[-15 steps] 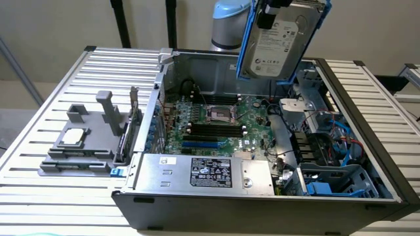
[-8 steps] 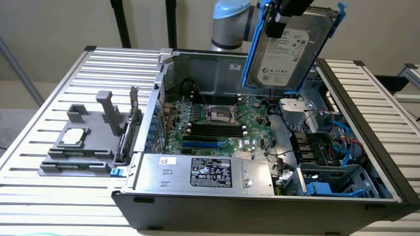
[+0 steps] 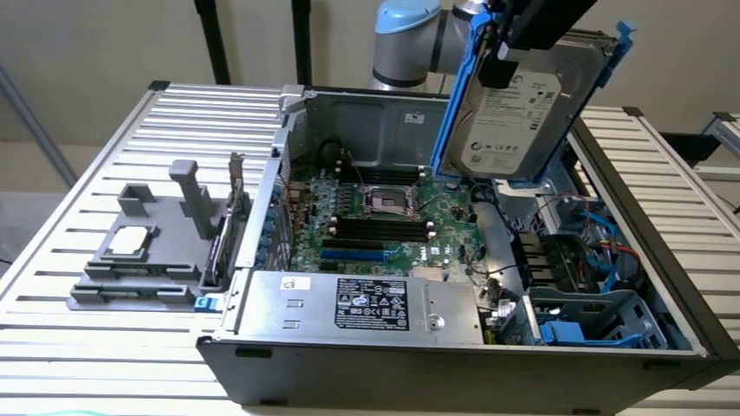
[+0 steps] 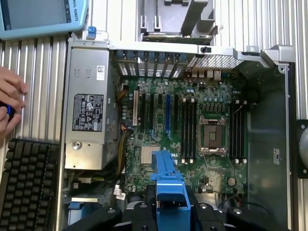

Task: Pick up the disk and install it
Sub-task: 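Pick up the disk, then insert the disk into the insertion slot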

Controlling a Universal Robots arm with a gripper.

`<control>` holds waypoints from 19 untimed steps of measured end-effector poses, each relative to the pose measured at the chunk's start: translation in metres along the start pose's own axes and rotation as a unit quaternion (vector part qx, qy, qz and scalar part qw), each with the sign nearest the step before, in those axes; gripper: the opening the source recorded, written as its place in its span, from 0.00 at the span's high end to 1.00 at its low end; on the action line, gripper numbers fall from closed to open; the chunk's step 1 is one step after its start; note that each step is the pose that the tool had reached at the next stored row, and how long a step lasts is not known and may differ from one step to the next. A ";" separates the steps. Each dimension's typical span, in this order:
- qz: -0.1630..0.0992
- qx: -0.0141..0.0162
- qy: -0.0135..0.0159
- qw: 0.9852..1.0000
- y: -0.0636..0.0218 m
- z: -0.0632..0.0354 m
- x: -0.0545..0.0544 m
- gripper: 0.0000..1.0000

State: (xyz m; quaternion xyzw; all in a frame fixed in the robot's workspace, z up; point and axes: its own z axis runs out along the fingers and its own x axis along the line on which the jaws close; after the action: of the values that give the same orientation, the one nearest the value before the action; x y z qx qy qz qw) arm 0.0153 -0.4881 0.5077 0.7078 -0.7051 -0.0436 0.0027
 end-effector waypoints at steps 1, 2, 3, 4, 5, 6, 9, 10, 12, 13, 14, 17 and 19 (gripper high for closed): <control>0.000 0.000 0.000 1.000 0.0000 -0.0002 0.004 0.67; 0.000 0.000 0.000 1.000 0.0000 -0.0004 0.008 0.67; 0.001 0.000 0.000 1.000 0.0001 -0.0006 0.011 0.67; 0.001 0.000 0.000 1.000 0.0001 -0.0007 0.015 0.67; 0.002 0.000 0.000 1.000 0.0001 -0.0009 0.018 0.67; 0.002 0.000 0.000 1.000 0.0001 -0.0010 0.021 0.67; 0.002 0.000 0.000 1.000 -0.0008 -0.0018 0.032 0.67; 0.002 0.000 0.000 1.000 -0.0019 -0.0020 0.036 0.67; 0.002 0.000 0.000 1.000 -0.0045 -0.0027 0.044 0.67; 0.002 0.000 0.000 1.000 -0.0058 -0.0030 0.047 0.67; 0.002 0.000 0.000 1.000 -0.0076 -0.0032 0.051 0.67; 0.002 0.000 0.000 1.000 -0.0143 -0.0042 0.060 0.67; 0.002 0.000 0.000 1.000 -0.0208 -0.0050 0.065 0.67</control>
State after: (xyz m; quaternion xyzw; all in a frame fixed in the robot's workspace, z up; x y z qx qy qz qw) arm 0.0365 -0.5529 0.5076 0.7064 -0.7064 -0.0438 0.0025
